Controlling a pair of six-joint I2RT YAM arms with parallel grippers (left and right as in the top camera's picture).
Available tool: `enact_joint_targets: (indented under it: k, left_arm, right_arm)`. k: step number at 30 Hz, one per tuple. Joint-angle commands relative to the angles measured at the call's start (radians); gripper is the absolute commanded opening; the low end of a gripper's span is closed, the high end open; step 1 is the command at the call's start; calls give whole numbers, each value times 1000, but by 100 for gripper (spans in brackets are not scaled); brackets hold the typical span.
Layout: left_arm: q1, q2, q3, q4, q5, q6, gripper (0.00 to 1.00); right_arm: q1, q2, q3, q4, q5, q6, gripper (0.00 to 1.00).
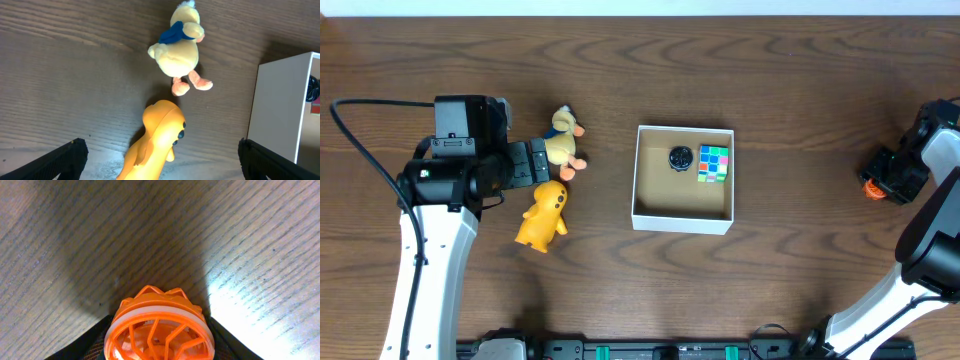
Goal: Pack container
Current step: 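Move right gripper to the orange round part and grasp it, then carry the orange part into the box and release it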
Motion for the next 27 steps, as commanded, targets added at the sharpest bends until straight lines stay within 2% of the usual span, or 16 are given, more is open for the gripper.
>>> enact_joint_targets:
  k: [1,3,5,12,16,20,27]
  left_arm:
    - [-2,8,-5,-3,7,6,98]
    - [-2,8,-5,-3,7,6,98]
    - [-2,8,-5,-3,7,6,98]
    - [-2,8,-5,-2,7,6,98]
    - [-2,8,-5,-3,7,6,98]
    - [-2,8,-5,-3,7,6,98]
    - [-2,8,-5,-3,7,6,98]
  right_arm:
    - [-2,-20,-15,-18,-32,-1,16]
    - [4,-57,-10,-30,-35,2,13]
    - [18,-102,-5,-44,-35,2,2]
    - [150,-325,3,-100,-90,-3,1]
    - [303,-454,3,-130,-148,-3,1]
    - [519,-543,3,-141,-162,-5,1]
    - [881,-540,2,-145,-119,-37,1]
